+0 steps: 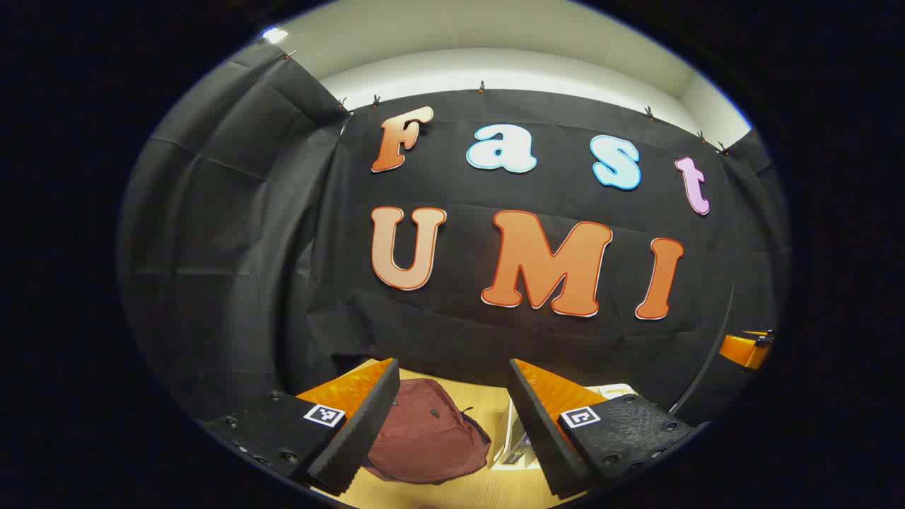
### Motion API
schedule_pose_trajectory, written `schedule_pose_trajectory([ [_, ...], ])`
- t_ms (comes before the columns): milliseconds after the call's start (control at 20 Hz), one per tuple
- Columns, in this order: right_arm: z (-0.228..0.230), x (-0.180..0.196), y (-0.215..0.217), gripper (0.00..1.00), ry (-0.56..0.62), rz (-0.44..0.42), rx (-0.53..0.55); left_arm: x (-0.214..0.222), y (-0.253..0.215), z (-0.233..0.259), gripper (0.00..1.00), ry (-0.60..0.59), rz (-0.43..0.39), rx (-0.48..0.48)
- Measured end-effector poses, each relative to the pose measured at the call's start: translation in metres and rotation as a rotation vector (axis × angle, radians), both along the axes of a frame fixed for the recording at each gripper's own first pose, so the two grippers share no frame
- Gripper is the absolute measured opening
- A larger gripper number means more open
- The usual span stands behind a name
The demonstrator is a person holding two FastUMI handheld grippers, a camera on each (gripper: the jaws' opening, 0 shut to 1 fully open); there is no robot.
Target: Open the schoolbag, grab two books from the bookshelf and put them into the schoolbag.
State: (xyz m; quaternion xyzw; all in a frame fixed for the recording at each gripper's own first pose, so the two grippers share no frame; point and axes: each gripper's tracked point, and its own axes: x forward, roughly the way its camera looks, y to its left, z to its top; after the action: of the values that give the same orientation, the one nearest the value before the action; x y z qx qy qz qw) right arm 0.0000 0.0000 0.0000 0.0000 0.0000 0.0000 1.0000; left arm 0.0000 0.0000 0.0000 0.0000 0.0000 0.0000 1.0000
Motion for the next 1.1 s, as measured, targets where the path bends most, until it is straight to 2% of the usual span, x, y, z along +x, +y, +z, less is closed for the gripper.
schedule_pose_trajectory([
  [250,0.007,0.003,-0.008,0.96,-0.016,-0.043,0.006,0.021,-0.010,0.013,0.95,-0.005,-0.029,0.044],
  [350,0.009,0.004,-0.016,0.96,-0.037,-0.091,-0.018,0.031,-0.013,0.014,0.95,-0.009,-0.040,0.061],
  [400,0.005,0.004,-0.013,1.00,-0.028,-0.096,-0.020,0.031,-0.014,0.011,0.95,0.009,-0.046,0.077],
  [450,0.002,0.005,-0.008,1.00,-0.021,-0.081,-0.019,0.032,-0.016,0.011,0.95,0.003,-0.056,0.083],
  [500,-0.001,0.006,-0.006,0.96,-0.009,-0.079,-0.020,0.035,-0.017,0.013,0.95,-0.008,-0.062,0.085],
  [600,-0.003,0.006,-0.009,0.96,-0.001,-0.105,-0.028,0.038,-0.019,0.007,0.94,0.004,-0.073,0.100],
  [800,-0.005,0.006,-0.004,0.96,0.009,-0.102,-0.042,0.045,-0.014,0.005,0.94,0.009,-0.077,0.094],
  [850,-0.003,0.005,-0.004,1.00,0.005,-0.103,-0.045,0.045,-0.012,0.005,0.95,0.012,-0.076,0.088],
  [900,-0.002,0.007,-0.002,0.96,0.005,-0.105,-0.045,0.045,-0.010,0.005,0.95,0.012,-0.075,0.085],
  [1100,-0.005,0.009,0.001,0.96,0.014,-0.099,-0.043,0.047,0.002,0.005,0.95,0.011,-0.056,0.093],
])
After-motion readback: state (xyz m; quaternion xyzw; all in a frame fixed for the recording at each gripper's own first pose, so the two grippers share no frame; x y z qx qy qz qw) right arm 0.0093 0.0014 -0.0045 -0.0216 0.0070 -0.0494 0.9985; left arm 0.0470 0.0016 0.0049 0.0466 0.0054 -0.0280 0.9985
